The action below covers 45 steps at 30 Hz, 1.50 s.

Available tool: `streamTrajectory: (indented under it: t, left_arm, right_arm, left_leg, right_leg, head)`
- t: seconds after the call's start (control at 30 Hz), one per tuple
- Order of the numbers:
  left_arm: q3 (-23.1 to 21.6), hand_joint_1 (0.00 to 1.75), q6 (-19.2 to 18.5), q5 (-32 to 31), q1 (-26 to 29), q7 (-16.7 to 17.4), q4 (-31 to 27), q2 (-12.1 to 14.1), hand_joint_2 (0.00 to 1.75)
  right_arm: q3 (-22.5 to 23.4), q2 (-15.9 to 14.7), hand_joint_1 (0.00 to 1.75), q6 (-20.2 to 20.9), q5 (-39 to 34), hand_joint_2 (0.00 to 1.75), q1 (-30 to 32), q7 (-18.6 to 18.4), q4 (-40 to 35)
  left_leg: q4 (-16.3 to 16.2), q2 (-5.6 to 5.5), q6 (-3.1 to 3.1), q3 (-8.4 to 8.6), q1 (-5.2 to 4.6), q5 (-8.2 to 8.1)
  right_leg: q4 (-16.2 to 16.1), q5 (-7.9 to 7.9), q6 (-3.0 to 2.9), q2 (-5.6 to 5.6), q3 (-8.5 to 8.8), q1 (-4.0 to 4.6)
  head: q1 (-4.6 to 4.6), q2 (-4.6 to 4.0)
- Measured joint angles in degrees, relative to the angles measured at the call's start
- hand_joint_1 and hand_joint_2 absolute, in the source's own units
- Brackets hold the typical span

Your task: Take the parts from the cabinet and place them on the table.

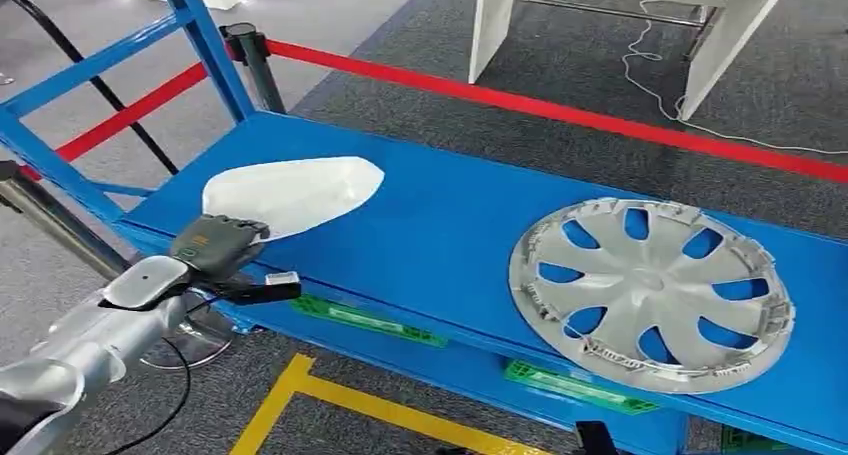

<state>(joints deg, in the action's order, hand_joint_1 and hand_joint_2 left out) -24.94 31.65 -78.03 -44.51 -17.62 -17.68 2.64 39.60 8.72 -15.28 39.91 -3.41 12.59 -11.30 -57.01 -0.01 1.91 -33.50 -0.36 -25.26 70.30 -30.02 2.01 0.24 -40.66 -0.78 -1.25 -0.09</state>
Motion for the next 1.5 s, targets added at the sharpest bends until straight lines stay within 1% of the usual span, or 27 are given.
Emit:
streamTrajectory:
  t: [0.03, 0.07, 0.1, 0.13, 0.23, 0.3, 0.37, 0.43, 0.5, 0.57, 0.6, 0.73, 0.77, 0.8, 0.83, 0.9, 0.93, 0.97, 1.0, 1.07, 1.13, 1.2, 1.27, 1.33, 1.4, 1.43, 1.5]
  left_arm:
    - [0.1, 1.75, 0.8, 0.4, -0.2, 0.2, 0.0, -0.2, 1.75]
    - [0.2, 1.75, 1.6, 0.9, -0.4, 0.3, 0.0, -0.5, 1.75]
    - [0.3, 1.75, 2.3, 1.4, -0.7, 0.3, -0.1, -0.6, 1.75]
    - [0.5, 1.75, 3.6, 2.2, -0.8, 0.0, -0.3, -0.9, 1.75]
    - [1.6, 1.75, 6.7, 3.6, -0.9, -0.9, -1.4, -2.1, 1.75]
    - [1.9, 1.75, 7.5, 4.4, -0.8, -2.1, -2.7, -3.0, 1.75]
    - [2.0, 1.75, 7.7, 5.3, -0.4, -3.7, -4.3, -4.2, 1.75]
    - [2.1, 1.75, 7.8, 5.7, 0.8, -4.4, -5.9, -5.5, 1.75]
    - [2.0, 1.75, 7.8, 5.7, 1.7, -4.5, -7.4, -6.4, 1.75]
    - [2.0, 1.75, 8.0, 5.7, 1.8, -4.5, -8.8, -7.0, 1.75]
    - [2.0, 1.75, 8.1, 5.2, 1.8, -4.4, -9.7, -7.2, 1.75]
    - [1.5, 1.75, 8.3, 2.6, 3.3, -2.1, -13.8, -8.3, 1.75]
    - [1.4, 1.75, 8.3, 2.5, 3.8, -1.7, -14.8, -8.8, 1.75]
    - [1.2, 1.75, 8.3, 2.9, 4.4, -1.3, -16.1, -9.3, 1.75]
    - [1.0, 1.75, 8.3, 3.3, 4.9, -1.2, -17.3, -9.7, 1.75]
    - [0.5, 1.75, 8.3, 3.9, 6.5, -0.9, -19.6, -10.3, 1.75]
    - [0.2, 1.75, 8.3, 4.1, 7.1, -0.7, -20.1, -10.5, 1.75]
    - [0.0, 1.75, 8.3, 4.3, 7.7, -0.7, -20.8, -10.7, 1.75]
    - [0.0, 1.75, 8.3, 4.6, 8.5, -0.7, -21.6, -10.8, 1.75]
    - [-0.2, 1.75, 8.3, 4.2, 9.7, 0.5, -23.9, -10.8, 1.75]
    - [-0.4, 1.75, 8.3, 3.8, 10.6, 1.4, -25.9, -10.8, 1.75]
    - [-1.0, 1.75, 8.3, 3.7, 11.5, 1.5, -27.3, -10.9, 1.75]
    - [-1.5, 1.75, 8.1, 3.7, 12.6, 1.6, -28.5, -10.8, 1.75]
    - [-1.8, 1.75, 7.9, 3.9, 13.7, 2.1, -29.9, -10.8, 1.75]
    - [-2.3, 1.75, 7.9, 4.5, 15.0, 2.6, -31.5, -10.7, 1.75]
    - [-2.5, 1.75, 7.9, 4.9, 15.9, 2.7, -32.2, -10.7, 1.75]
    - [-2.8, 1.75, 8.0, 5.2, 17.7, 3.0, -33.3, -10.6, 1.75]
  right_arm:
    - [0.1, 0.0, 0.0, 0.0, 0.0, 0.0, -0.1, -0.1, 0.0]
    - [0.3, 0.0, 0.0, -0.1, 0.0, 0.0, -0.1, -0.2, 0.0]
    - [0.4, 0.1, 0.0, -0.1, 0.0, 0.0, -0.2, -0.4, 0.0]
    - [0.5, 0.2, 0.0, -0.1, 0.0, 0.0, -0.3, -0.5, 0.0]
    - [1.1, 0.2, 0.0, -0.2, 0.0, 0.0, 0.1, -0.7, 0.0]
    - [1.5, 0.4, 0.0, -0.3, -0.1, 0.0, -0.1, -0.6, 0.0]
    - [1.9, 0.5, 0.0, -0.2, -0.2, 0.0, -0.2, -0.5, 0.0]
    - [2.3, 0.5, 0.0, -0.3, -0.3, 0.0, -0.1, -0.5, 0.0]
    - [2.9, 0.5, 0.0, -0.3, -0.3, 0.0, -0.1, -0.5, 0.0]
    - [3.1, 0.5, 0.0, -0.4, -0.3, 0.0, -0.1, -0.5, 0.0]
    - [3.2, 0.6, 0.0, -0.4, -0.4, 0.0, -0.1, -0.5, 0.0]
    - [4.1, 0.9, 0.0, -0.9, -0.9, 0.0, 0.0, -0.5, 0.0]
    - [4.4, 0.9, 0.0, -1.0, -1.1, 0.0, 0.0, -0.5, 0.0]
    - [4.6, 0.9, 0.0, -1.1, -1.2, 0.0, 0.1, -0.5, 0.0]
    - [4.8, 0.9, 0.0, -1.2, -1.2, 0.0, 0.1, -0.4, 0.0]
    - [5.2, 0.9, 0.0, -1.2, -1.2, 0.0, 0.0, -0.4, 0.0]
    - [5.4, 0.9, 0.0, -1.2, -1.2, 0.0, -0.1, -0.3, 0.0]
    - [5.6, 0.9, 0.0, -1.3, -1.3, 0.0, 0.0, -0.4, 0.0]
    - [5.7, 0.9, 0.0, -1.3, -1.4, 0.0, 0.0, -0.3, 0.0]
    - [6.1, 1.0, 0.0, -1.4, -1.5, 0.0, -0.1, -0.3, 0.0]
    - [6.4, 1.3, 0.0, -1.4, -1.6, 0.0, -0.3, -0.3, 0.0]
    - [6.7, 1.5, 0.0, -1.7, -2.0, 0.0, -0.3, -0.3, 0.0]
    - [7.1, 1.7, 0.0, -2.0, -2.2, 0.0, -0.2, -0.3, 0.0]
    - [7.4, 1.8, 0.0, -2.3, -2.1, 0.0, -0.6, 0.1, 0.1]
    - [7.6, 1.9, 0.0, -2.5, -2.1, 0.0, -0.5, 0.6, 0.1]
    - [7.6, 1.9, 0.0, -2.6, -2.1, 0.0, -0.5, 0.8, 0.1]
    - [7.8, 1.9, 0.0, -2.9, -2.1, 0.0, -0.5, 1.0, 0.1]
  left_leg:
    - [-0.3, -0.07, -0.28, 0.0, 0.15, -0.21]
    - [-0.9, -0.09, -0.67, -0.06, 0.23, -0.65]
    - [-1.4, -0.16, -1.08, -0.49, -0.2, -0.94]
    - [-1.9, -0.21, -1.16, -0.86, -0.19, -0.93]
    - [-2.0, -0.22, -1.39, -0.84, -0.09, -0.84]
    - [-4.8, -0.21, -2.13, -1.83, 0.03, -3.65]
    - [-13.4, -0.19, -2.64, -5.07, 0.43, -8.48]
    - [-19.9, -0.19, -2.82, -7.36, 0.56, -10.72]
    - [-15.9, -0.19, -2.52, -5.01, 0.59, -7.51]
    - [-5.5, -0.23, -1.72, 0.3, 0.45, -2.63]
    - [-2.7, -0.36, -1.36, 1.73, 0.23, -2.87]
    - [-1.7, -0.34, -1.02, 1.32, -0.31, -2.22]
    - [-0.6, -0.17, -0.44, 1.3, 0.38, -1.33]
    - [-0.3, -0.09, -0.09, 0.96, 0.24, -0.77]
    - [-0.3, -0.09, 0.31, 0.51, 0.23, -0.44]
    - [-0.3, 0.03, 0.36, -0.47, 0.02, 0.25]
    - [-0.4, 0.09, 0.36, -1.02, -0.07, 0.64]
    - [-0.5, 0.14, 0.33, -1.57, -0.1, 1.04]
    - [-0.5, 0.18, 0.24, -2.09, -0.1, 1.39]
    - [-1.1, 0.18, -0.14, -3.16, 0.02, 1.98]
    - [-1.9, 0.12, -0.66, -4.08, -0.28, 2.39]
    - [-1.9, 0.13, -1.0, -4.33, -0.33, 3.51]
    - [-1.9, -0.14, -1.47, -4.61, -0.31, 3.95]
    - [-5.4, -0.17, -2.32, -5.88, -0.02, -1.48]
    - [-14.9, -0.13, -2.89, -7.92, 0.21, -8.1]
    - [-18.6, -0.14, -2.98, -8.36, 0.23, -9.33]
    - [-19.5, -0.13, -2.84, -6.68, 0.24, -6.91]
  right_leg:
    - [-5.1, 2.65, 0.17, -0.15, 2.35, -0.12]
    - [-9.8, 4.04, 0.31, -0.35, 4.43, -0.28]
    - [-10.5, 2.98, 0.24, -0.29, 5.72, 0.03]
    - [-10.6, 2.9, -0.63, 0.0, 5.56, -0.08]
    - [-10.6, 3.08, -1.55, -0.04, 5.57, -0.02]
    - [-10.8, 3.39, -2.15, -0.22, 5.73, -0.35]
    - [-10.8, 3.41, -2.26, -0.25, 5.63, -0.35]
    - [-10.8, 3.42, -2.28, -0.25, 5.59, -0.35]
    - [-10.7, 3.49, -2.25, -0.13, 5.58, -0.33]
    - [-10.8, 3.65, -2.08, 0.02, 5.64, -0.29]
    - [-10.8, 3.8, -1.84, 0.05, 5.53, -0.29]
    - [-11.2, 4.97, -0.23, -0.02, 4.85, -0.4]
    - [-10.9, 4.29, 0.08, -0.1, 4.51, -0.41]
    - [-9.7, 2.09, 0.22, -0.16, 3.61, -0.34]
    - [-6.6, -0.79, 0.26, -0.11, 2.81, -0.3]
    - [2.2, -5.95, 0.43, -0.11, 0.38, -0.32]
    - [5.2, -6.91, 0.53, -0.15, -0.22, -0.29]
    - [5.8, -6.11, 0.56, -0.16, 0.23, -0.31]
    - [4.2, -4.27, 0.61, -0.17, 1.79, -0.31]
    - [-5.2, 0.06, 0.68, -0.24, 8.18, -0.41]
    - [-12.0, -1.74, 0.7, -0.06, 12.76, -0.17]
    - [-11.8, -1.68, 0.27, 0.06, 12.15, -0.15]
    - [-11.9, -0.79, -0.76, -0.16, 10.73, -0.42]
    - [-11.9, 0.15, -2.22, -0.29, 10.26, -0.43]
    - [-11.8, 1.46, -2.45, -0.33, 8.69, -0.29]
    - [-11.8, 2.04, -2.49, -0.37, 7.94, -0.25]
    - [-11.7, 3.07, -2.48, -0.46, 6.56, -0.11]
  head:
    - [0.02, 0.0]
    - [-0.04, 0.0]
    - [-0.15, 0.0]
    - [0.05, 0.0]
    - [-0.04, 0.0]
    - [0.51, 0.0]
    - [0.57, 0.0]
    - [0.57, 0.0]
    - [0.57, 0.0]
    - [0.57, 0.0]
    - [0.5, 0.0]
    - [0.61, 0.0]
    - [0.44, 0.0]
    - [0.44, 0.0]
    - [0.15, 0.0]
    - [0.07, 0.0]
    - [0.0, 0.0]
    - [0.02, 0.0]
    - [0.02, 0.0]
    - [0.02, 0.0]
    - [-0.02, 0.0]
    - [0.0, 0.0]
    - [-0.04, 0.0]
    - [0.22, 0.0]
    - [0.33, 0.0]
    - [0.37, 0.0]
    - [0.37, 0.0]
